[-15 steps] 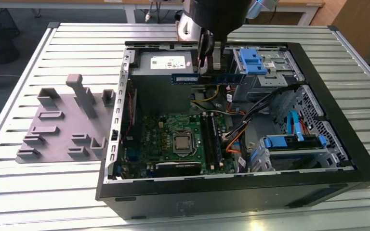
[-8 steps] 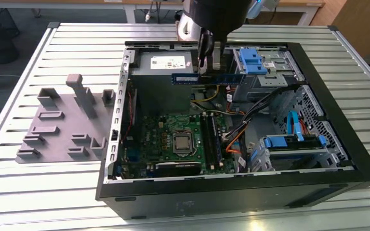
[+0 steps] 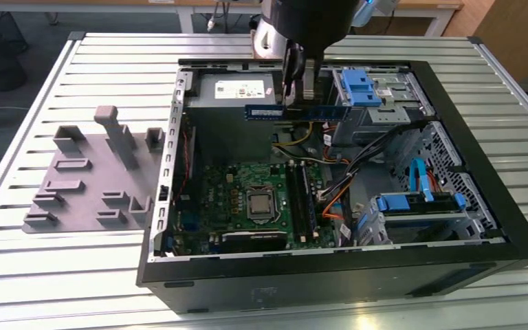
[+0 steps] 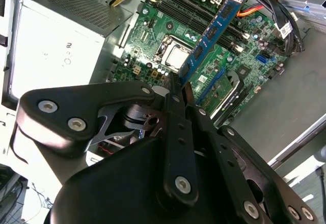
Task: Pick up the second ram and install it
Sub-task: 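Insert the second ram into the second slot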
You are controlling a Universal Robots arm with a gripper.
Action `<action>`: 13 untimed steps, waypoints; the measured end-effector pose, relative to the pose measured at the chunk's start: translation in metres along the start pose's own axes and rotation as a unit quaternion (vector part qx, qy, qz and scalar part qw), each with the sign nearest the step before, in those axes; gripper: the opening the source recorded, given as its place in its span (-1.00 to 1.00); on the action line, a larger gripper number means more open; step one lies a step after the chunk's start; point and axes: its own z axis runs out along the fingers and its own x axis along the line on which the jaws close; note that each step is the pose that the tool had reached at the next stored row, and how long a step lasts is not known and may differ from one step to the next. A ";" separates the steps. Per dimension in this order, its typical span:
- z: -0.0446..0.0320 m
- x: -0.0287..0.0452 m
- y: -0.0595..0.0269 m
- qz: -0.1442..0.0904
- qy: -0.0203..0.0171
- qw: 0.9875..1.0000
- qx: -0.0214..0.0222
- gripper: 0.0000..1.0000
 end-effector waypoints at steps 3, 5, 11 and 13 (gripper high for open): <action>0.0001 0.0000 0.0000 0.006 0.000 1.000 0.000 -0.73; 0.0001 0.0000 0.0000 0.012 0.000 1.000 0.001 -0.73; 0.0003 0.0000 0.0000 0.050 -0.002 0.999 0.003 -0.73; 0.0004 0.0000 0.0000 0.065 -0.002 0.998 0.003 -0.73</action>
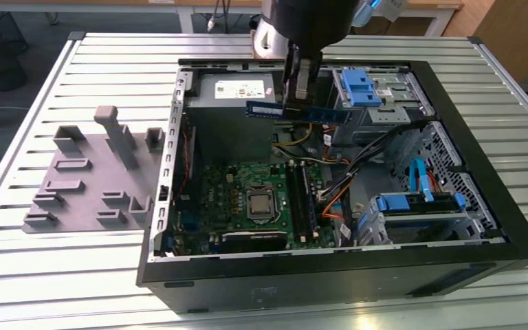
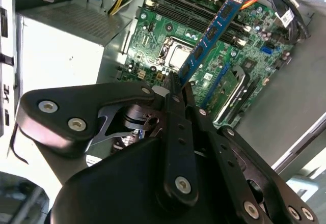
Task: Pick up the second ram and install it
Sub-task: 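Insert the second ram into the second slot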
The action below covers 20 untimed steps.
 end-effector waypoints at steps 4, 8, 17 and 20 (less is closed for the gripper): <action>0.0002 0.0000 0.0000 0.032 -0.001 0.999 0.002 -0.73; 0.0003 0.0000 0.0000 0.062 -0.002 0.998 0.003 -0.73; 0.0005 0.0000 0.0000 0.126 -0.005 0.992 0.006 -0.73; 0.0006 0.0000 0.0000 0.145 -0.005 0.989 0.007 -0.73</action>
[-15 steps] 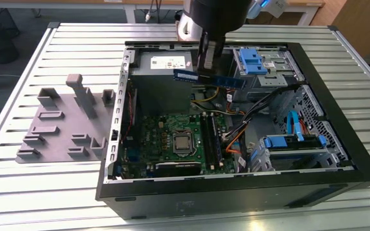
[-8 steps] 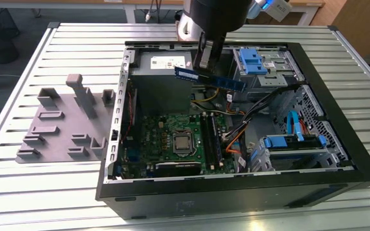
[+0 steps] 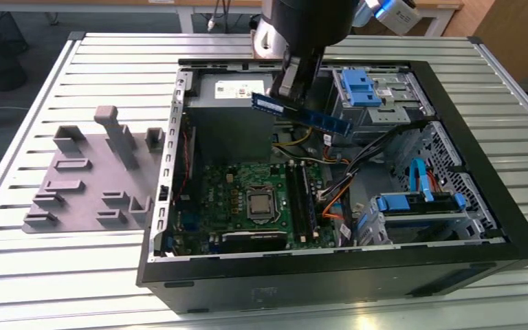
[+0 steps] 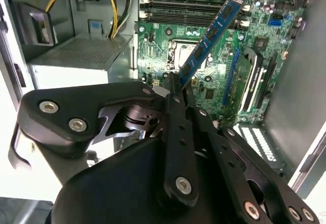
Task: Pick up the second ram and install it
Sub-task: 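Insert the second ram into the second slot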
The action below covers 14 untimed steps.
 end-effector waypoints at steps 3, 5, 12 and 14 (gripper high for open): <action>0.0001 0.0000 0.0000 0.020 -0.001 1.000 0.001 -0.73; 0.0001 0.0000 0.0000 0.033 -0.001 0.999 0.002 -0.73; 0.0003 0.0000 0.0000 0.077 -0.003 0.997 0.004 -0.73; 0.0003 0.0000 0.0000 0.081 -0.003 0.997 0.004 -0.73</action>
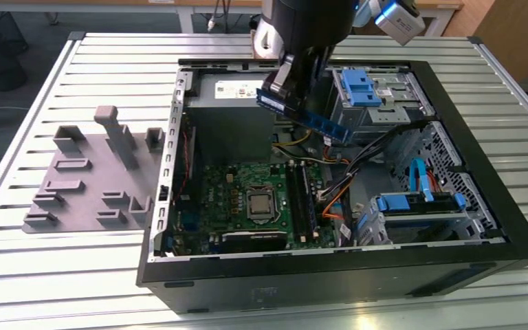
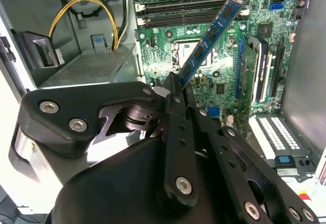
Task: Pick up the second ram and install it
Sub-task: 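Insert the second ram into the second slot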
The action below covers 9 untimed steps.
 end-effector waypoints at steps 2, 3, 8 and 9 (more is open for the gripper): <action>0.0000 0.0000 0.0000 0.000 0.000 1.000 0.000 -0.73; 0.0000 0.0000 0.0000 0.000 0.000 1.000 0.000 -0.73; 0.0000 0.0000 0.0000 0.000 0.000 1.000 0.000 -0.73; 0.0000 0.0000 0.0000 0.001 0.000 1.000 0.000 -0.73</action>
